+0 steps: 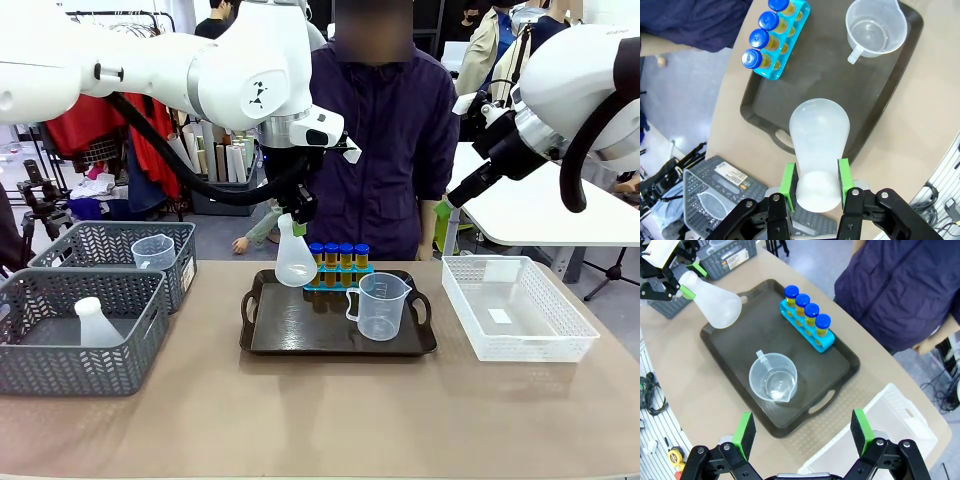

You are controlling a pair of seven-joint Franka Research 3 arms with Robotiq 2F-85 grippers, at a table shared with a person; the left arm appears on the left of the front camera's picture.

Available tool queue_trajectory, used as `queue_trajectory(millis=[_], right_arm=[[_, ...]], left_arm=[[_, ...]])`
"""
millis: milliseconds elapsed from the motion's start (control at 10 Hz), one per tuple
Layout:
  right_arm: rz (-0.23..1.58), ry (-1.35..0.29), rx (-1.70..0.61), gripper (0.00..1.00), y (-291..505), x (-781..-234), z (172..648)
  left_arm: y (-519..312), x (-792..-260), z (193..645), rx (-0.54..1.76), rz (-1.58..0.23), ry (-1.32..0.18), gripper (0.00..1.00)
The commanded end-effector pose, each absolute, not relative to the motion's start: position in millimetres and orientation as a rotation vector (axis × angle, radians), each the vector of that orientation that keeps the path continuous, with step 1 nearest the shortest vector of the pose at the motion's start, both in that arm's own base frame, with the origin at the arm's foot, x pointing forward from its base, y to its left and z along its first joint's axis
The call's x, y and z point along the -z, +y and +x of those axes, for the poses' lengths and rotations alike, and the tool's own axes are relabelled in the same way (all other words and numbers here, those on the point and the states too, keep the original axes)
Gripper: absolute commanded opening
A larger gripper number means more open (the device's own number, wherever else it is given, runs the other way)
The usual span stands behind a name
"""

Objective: Prepare the laboratory tools.
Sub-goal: Pick up one Small flask and place it on the Handle tray.

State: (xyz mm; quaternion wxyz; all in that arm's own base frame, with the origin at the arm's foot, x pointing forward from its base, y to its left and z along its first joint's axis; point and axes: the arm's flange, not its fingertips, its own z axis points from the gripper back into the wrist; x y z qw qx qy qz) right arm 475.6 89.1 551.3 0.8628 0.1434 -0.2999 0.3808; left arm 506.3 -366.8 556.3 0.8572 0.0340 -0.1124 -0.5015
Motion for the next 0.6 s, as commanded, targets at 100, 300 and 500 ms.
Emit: queue_trajectory(millis=[100, 300, 500], right_arm=[[0.310, -0.631, -0.796, 1.00, 88, -551, 476], [0.310, -0.631, -0.796, 1.00, 88, -551, 476], [0.310, -0.631, -0.796, 1.00, 88, -551, 476]], left_arm=[[-367, -556, 506, 1.054, 0.071, -0.236, 0.00], [-377, -543, 513, 1.110, 0.104, -0.173, 0.00], [-390, -529, 520, 1.142, 0.112, -0.145, 0.00]])
